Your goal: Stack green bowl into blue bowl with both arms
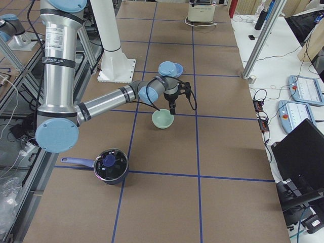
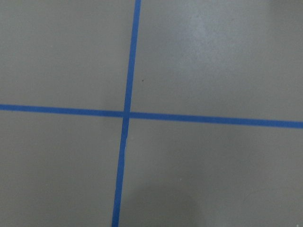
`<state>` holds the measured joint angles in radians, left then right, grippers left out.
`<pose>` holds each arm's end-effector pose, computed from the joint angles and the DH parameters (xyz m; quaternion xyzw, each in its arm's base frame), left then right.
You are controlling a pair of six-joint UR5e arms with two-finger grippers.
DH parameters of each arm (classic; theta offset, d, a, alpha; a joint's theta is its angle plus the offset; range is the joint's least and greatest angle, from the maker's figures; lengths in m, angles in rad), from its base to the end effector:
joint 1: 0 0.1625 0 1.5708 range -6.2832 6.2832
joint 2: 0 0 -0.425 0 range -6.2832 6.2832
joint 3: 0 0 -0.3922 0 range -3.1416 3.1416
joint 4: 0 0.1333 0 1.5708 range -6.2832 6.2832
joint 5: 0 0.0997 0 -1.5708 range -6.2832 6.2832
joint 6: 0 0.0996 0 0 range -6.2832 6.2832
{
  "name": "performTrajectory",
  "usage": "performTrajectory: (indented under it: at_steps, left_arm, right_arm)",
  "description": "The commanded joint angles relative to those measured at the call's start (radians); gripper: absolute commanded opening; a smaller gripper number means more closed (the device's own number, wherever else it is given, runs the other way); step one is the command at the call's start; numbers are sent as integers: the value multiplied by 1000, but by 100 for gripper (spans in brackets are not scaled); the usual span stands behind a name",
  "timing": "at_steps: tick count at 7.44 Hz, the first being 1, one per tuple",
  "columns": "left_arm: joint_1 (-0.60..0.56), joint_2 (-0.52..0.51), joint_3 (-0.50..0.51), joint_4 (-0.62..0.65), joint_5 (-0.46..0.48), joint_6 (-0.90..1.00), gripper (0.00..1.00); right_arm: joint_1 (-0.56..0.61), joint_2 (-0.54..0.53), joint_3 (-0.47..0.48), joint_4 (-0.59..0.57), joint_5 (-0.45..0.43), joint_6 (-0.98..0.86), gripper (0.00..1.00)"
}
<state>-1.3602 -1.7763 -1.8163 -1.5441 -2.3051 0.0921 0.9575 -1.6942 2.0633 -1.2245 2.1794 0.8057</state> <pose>0.0522 -0.5625 0.4339 0.1754 0.3619 0.2123 0.8906 -0.1921 -0.4057 0.4391 0.0706 -0.4305 -0.0186 0.8996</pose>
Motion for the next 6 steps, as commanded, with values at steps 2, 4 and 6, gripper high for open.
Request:
performTrajectory:
  at_steps: [2,4,6]
  left_arm:
    - [-195,202,90,20,4,168,99]
    - [-314,222,170,19,6,182,99]
    - [-318,259,161,18,12,192,99]
  right_arm:
    - [-115,-68,32,80,-80,103,100]
    - [-183,-117,23,122,-170,142,100]
    - [-189,-110,-69,169,-213,62,100]
